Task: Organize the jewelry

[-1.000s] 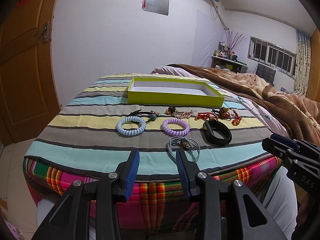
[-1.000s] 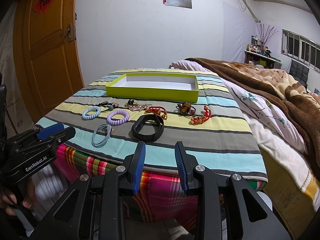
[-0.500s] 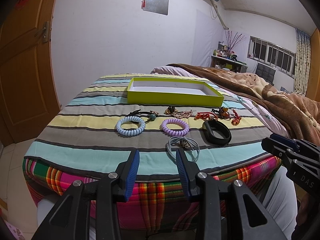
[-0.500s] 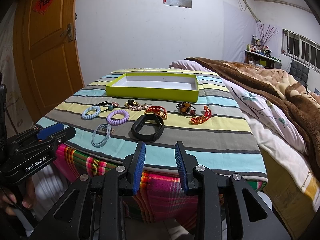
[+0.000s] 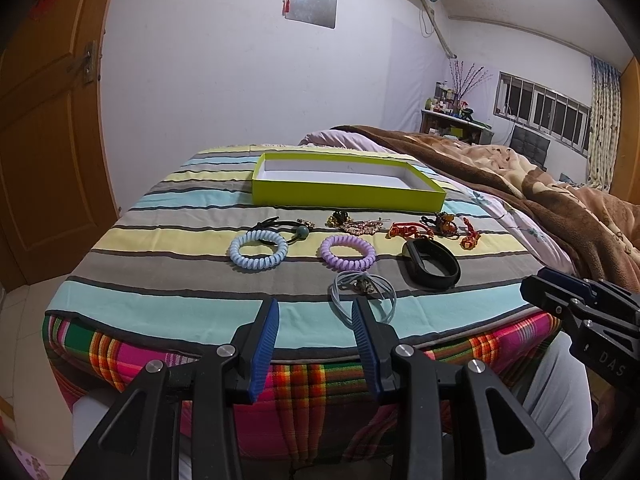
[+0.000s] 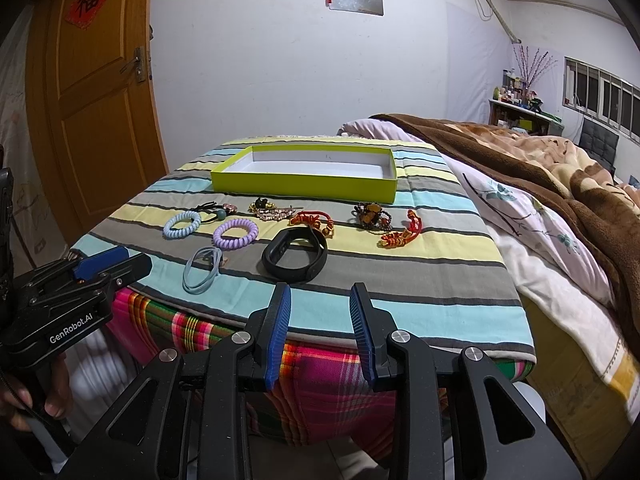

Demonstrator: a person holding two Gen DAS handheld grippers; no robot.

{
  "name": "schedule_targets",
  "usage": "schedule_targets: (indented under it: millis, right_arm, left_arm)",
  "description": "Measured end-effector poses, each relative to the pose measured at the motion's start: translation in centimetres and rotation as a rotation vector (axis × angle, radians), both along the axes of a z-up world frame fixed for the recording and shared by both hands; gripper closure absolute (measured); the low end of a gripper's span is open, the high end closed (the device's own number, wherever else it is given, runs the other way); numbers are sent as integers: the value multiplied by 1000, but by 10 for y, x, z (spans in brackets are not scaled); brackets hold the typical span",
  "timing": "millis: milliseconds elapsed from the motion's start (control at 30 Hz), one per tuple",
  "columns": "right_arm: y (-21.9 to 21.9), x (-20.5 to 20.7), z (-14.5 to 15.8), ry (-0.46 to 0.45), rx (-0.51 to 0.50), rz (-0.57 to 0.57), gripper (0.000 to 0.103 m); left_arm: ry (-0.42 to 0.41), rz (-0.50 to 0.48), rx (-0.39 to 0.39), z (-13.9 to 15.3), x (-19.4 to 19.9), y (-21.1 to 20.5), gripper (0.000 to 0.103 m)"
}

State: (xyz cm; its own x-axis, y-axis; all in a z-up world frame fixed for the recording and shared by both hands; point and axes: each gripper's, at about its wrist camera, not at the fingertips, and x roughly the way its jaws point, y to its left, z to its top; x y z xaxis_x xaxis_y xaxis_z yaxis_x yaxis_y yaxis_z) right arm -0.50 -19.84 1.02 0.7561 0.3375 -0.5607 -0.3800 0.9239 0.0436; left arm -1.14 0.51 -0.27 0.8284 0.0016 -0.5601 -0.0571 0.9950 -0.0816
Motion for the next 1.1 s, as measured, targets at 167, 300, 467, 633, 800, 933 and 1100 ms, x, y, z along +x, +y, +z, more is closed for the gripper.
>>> schedule_targets:
  millis: [167, 300, 467, 633, 800, 933, 1100]
  right_arm:
    - [0, 1, -3, 4, 0, -1, 71]
    - [0, 1, -3, 5, 0, -1, 71]
    - [-1, 4, -5, 12, 1, -3, 71]
    - [-2, 9, -3, 18, 2, -5, 71]
    - [-1, 18, -4, 40, 7, 5, 71]
    - [2, 33, -5, 73, 20, 16, 71]
    - [8, 53, -12, 128, 15, 23, 71]
  left_arm:
    - [7, -4, -3, -1, 1, -2, 65]
    - [17, -8, -9, -2, 2, -3, 65]
    - [22, -17, -6, -2, 5, -5, 65]
    - [33, -23, -4, -3, 12, -5, 65]
    - [79, -31, -10, -7, 26, -4, 65]
    - [120, -41, -6, -11, 41, -4, 65]
    - [173, -63, 2, -19, 57, -8, 65]
